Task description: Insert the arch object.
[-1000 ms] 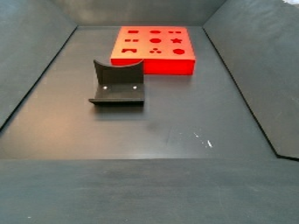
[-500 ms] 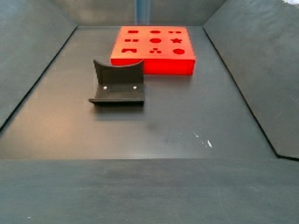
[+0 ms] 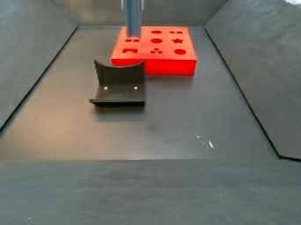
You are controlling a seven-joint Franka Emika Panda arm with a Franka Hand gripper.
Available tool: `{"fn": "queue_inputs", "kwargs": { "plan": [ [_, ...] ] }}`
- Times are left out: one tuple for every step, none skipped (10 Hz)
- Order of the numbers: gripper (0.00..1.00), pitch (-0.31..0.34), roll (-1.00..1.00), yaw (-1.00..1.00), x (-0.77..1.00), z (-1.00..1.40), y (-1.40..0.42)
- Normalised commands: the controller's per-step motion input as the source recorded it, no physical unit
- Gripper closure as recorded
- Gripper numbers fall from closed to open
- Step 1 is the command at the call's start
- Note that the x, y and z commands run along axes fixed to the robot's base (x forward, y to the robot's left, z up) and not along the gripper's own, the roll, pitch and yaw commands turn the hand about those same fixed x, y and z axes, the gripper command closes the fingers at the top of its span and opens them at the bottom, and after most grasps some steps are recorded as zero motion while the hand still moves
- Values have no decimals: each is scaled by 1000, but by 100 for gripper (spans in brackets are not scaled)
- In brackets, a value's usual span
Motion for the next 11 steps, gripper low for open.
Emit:
{"fn": "queue_inputs", "kwargs": {
  "plan": [
    [100,21,99,43,734,-289,74],
    [100,16,0,46,703,-306,97],
    [100,0,-50,0,574,-297,74],
    [100,0,-137,0,383,-249,126],
    [100,0,-186,20,171,-154,114],
    [100,0,0,0,0,-131,0],
    [100,0,0,0,-29,-106,0],
    [100,0,0,0,-71,-83,-9],
    [100,0,0,0,-131,0,-40],
    [100,0,0,0,-154,0,-57],
    [100,-3,0,0,-174,0,-91]
  ]
}}
